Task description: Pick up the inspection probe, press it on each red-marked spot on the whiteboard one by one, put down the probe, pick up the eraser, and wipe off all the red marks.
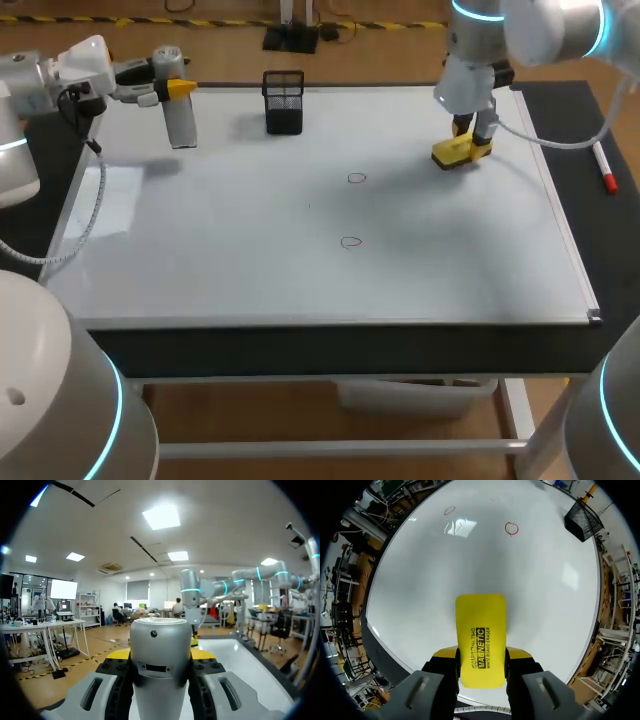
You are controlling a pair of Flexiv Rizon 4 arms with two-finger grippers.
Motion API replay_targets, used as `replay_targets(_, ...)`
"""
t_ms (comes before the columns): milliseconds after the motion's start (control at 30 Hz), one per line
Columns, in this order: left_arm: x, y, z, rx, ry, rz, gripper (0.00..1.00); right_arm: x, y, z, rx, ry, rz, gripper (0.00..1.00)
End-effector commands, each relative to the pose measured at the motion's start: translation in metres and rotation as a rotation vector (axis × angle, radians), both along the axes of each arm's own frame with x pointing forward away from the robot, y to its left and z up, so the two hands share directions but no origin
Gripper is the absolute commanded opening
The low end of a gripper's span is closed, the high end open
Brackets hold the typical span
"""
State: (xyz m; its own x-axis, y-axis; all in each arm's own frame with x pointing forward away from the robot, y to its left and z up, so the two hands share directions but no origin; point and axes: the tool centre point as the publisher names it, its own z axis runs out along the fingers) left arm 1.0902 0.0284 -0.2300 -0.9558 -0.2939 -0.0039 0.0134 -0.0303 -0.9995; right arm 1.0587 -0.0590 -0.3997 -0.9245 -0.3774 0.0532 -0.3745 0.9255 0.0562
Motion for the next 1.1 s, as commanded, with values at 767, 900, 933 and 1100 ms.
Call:
replay_targets(767,-0.001,0.000,0.001,0.001,-0.001,0.003,0.00,-0.001,-0.008,0.004,-0.016,0.000,-0.023,0.00)
replay_targets(900,-0.001,0.000,0.001,0.001,-0.001,0.003,0.00,-0.001,-0.008,0.004,-0.016,0.000,-0.023,0.00)
replay_targets(933,-0.001,0.000,0.001,0.001,-0.001,0.003,0.00,-0.001,-0.008,0.004,-0.016,0.000,-0.023,0.00)
replay_targets(1100,-0.006,-0.019,-0.005,0.008,0.013,-0.059,0.00,-0.001,-0.008,0.004,-0.016,0.000,-0.023,0.00)
